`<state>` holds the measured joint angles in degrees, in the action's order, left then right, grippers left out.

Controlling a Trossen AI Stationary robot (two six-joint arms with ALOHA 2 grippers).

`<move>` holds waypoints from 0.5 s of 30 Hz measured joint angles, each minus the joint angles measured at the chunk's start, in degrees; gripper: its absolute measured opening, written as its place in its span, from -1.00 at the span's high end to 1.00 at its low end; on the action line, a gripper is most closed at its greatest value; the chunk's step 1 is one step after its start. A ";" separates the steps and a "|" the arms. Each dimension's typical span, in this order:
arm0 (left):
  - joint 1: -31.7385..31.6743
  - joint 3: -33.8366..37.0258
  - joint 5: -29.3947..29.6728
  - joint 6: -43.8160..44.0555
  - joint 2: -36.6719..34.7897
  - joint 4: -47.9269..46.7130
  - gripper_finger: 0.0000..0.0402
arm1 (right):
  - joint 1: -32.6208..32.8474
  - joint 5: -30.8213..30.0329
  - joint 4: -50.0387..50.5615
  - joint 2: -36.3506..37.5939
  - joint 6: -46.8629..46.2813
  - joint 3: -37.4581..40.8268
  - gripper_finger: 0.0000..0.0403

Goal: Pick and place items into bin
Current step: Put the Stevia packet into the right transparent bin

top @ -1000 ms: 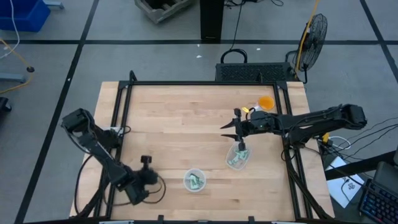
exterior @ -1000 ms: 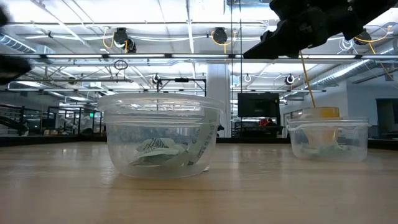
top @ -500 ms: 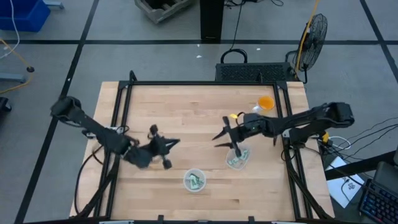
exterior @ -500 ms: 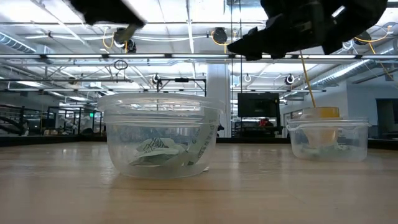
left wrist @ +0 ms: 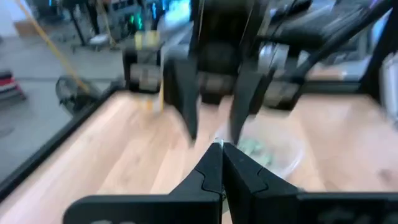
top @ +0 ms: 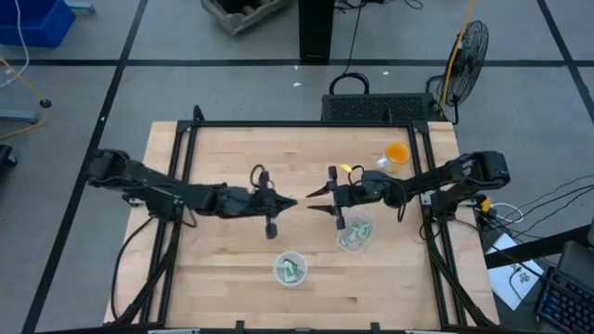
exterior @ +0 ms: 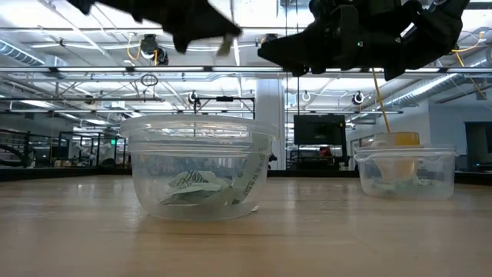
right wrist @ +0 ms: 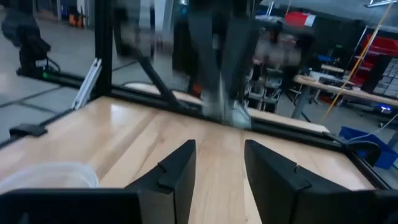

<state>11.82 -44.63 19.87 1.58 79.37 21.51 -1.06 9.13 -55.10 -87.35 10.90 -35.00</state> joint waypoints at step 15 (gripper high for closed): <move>-4.56 -0.04 -0.43 -6.04 9.07 15.05 0.91 | -0.09 -3.63 -0.72 0.02 -5.31 0.00 0.34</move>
<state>7.26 -44.66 19.44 -4.46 88.44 36.55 -1.15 5.49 -55.82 -87.33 5.59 -35.00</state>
